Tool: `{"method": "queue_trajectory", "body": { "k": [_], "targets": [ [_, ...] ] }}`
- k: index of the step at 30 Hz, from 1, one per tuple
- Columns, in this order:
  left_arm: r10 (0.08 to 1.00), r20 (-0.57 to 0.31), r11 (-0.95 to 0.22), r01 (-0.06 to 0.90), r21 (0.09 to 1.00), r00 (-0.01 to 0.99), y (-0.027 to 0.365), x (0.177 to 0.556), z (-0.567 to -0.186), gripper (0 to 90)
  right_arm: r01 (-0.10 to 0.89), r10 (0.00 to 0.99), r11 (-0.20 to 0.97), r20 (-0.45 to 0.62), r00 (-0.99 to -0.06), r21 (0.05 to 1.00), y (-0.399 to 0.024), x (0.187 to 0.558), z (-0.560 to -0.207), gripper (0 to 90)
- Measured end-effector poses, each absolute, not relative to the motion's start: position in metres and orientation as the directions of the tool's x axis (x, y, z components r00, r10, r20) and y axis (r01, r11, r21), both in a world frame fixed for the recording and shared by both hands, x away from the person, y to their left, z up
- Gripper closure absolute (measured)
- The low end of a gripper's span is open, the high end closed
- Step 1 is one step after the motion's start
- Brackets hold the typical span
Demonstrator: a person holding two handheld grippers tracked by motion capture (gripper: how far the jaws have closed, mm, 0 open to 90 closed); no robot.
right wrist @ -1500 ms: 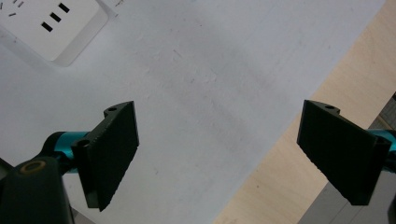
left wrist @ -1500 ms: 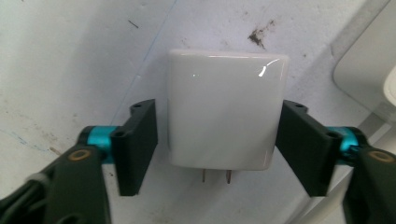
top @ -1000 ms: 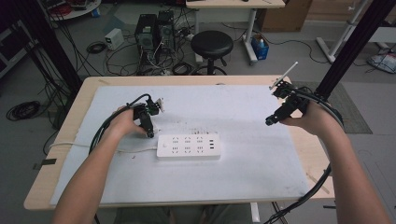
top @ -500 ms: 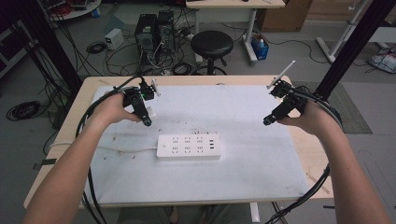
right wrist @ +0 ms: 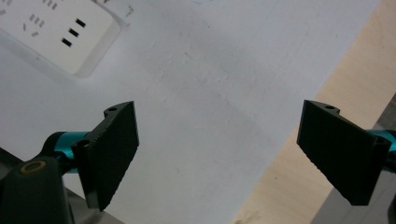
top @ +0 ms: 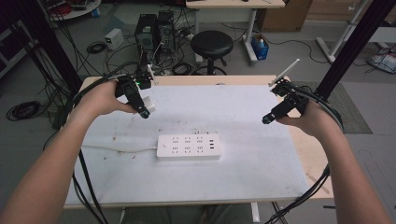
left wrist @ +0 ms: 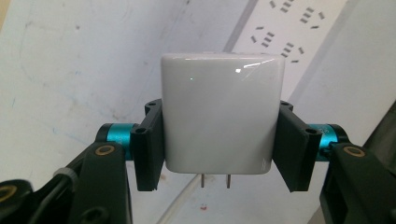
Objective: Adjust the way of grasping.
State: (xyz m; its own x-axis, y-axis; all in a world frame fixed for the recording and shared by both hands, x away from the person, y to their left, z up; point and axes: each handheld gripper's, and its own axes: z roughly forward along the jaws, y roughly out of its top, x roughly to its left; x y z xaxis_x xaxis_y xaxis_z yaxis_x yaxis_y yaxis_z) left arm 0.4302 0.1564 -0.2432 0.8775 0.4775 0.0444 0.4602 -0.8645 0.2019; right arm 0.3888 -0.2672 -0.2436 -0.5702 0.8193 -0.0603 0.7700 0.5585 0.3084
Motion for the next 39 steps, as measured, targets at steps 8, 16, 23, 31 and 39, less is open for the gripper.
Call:
{"method": "queue_trajectory", "body": {
  "k": [8, 16, 23, 31, 39],
  "targets": [
    [0.387, 0.067, -0.878, 0.346, 0.33, 0.92, 0.141, 0.422, -0.246, 42.5, 0.832, 0.87, 0.44, 0.067, -0.488, 0.337, -0.268, 0.39, -0.245, 12.3],
    [0.242, 0.099, -0.853, 0.163, 0.495, 0.965, 0.104, 0.408, -0.253, 42.5, 0.887, 0.847, 0.271, 0.346, -0.405, 0.374, -0.266, 0.392, -0.247, 12.5],
    [0.164, 0.156, -0.833, 0.052, 0.551, 0.974, 0.064, 0.398, -0.256, 42.5, 0.92, 0.714, 0.175, 0.598, -0.364, 0.35, -0.254, 0.386, -0.252, 22.7],
    [0.141, 0.279, -0.834, -0.038, 0.55, 0.95, 0.02, 0.375, -0.255, 42.5, 0.94, 0.581, 0.113, 0.746, -0.325, 0.321, -0.231, 0.387, -0.265, 29.8],
    [0.132, 0.364, -0.84, -0.091, 0.535, 0.922, -0.004, 0.361, -0.255, 42.5, 0.933, 0.535, 0.14, 0.768, -0.352, 0.33, -0.204, 0.391, -0.272, 43.6]
  ]
}}
